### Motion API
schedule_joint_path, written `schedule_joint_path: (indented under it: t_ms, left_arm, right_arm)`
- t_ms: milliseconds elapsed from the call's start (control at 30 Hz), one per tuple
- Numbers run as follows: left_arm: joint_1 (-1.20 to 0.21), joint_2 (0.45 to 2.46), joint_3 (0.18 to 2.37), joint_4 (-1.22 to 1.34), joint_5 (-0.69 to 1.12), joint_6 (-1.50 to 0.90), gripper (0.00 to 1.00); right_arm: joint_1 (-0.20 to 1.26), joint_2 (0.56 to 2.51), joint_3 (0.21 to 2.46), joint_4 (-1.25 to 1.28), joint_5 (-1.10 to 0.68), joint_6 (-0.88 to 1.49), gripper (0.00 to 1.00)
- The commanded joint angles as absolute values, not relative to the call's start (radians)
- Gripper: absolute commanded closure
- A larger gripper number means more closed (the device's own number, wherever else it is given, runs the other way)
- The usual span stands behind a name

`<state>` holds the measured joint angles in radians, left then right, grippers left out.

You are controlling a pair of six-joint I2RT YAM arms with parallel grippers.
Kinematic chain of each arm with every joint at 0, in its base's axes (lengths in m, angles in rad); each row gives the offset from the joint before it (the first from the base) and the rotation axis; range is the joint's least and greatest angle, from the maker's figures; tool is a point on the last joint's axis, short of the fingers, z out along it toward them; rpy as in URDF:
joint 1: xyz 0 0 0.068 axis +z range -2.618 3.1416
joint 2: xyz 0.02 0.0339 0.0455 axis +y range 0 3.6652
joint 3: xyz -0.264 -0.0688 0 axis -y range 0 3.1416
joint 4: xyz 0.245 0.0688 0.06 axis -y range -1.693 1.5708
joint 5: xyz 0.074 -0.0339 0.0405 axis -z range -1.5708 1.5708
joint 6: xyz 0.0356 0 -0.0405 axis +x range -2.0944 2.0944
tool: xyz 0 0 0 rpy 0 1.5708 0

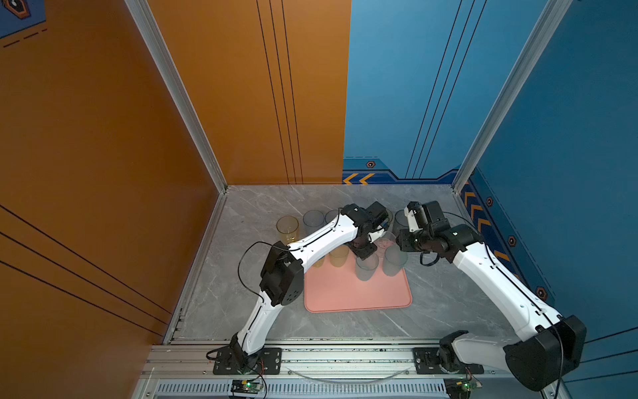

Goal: Place the glasses into the tray
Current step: Place the glass on the tray.

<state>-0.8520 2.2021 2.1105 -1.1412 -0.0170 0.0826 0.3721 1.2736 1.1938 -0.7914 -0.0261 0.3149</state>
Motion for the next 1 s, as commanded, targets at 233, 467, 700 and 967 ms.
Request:
schedule_joint_path:
  t_ms: [233,467,700,967]
  left_arm:
    - [-0.855,2.191,2.131,-1.145,-0.011,0.079,0.80]
    - [-0.855,2.155,2.123,-1.141,-0.014,0.075,0.77]
    - [-0.854,2.091,2.093,-1.112,0.000,0.071,0.75]
    - [-0.839,1.950,2.007,-1.020,0.013,0.061,0.76]
  right_arm:
    - [0.376,1.270,1.217,-0.785,-0.030,0.321,0.66]
    - [0.377,1.267,1.215,-0.784,-0.028,0.321,0.65]
    - [0.377,1.266,1.212,-0.785,-0.029,0.324,0.64]
    - [0.376,1.262,1.208,-0.785,-0.022,0.324,0.64]
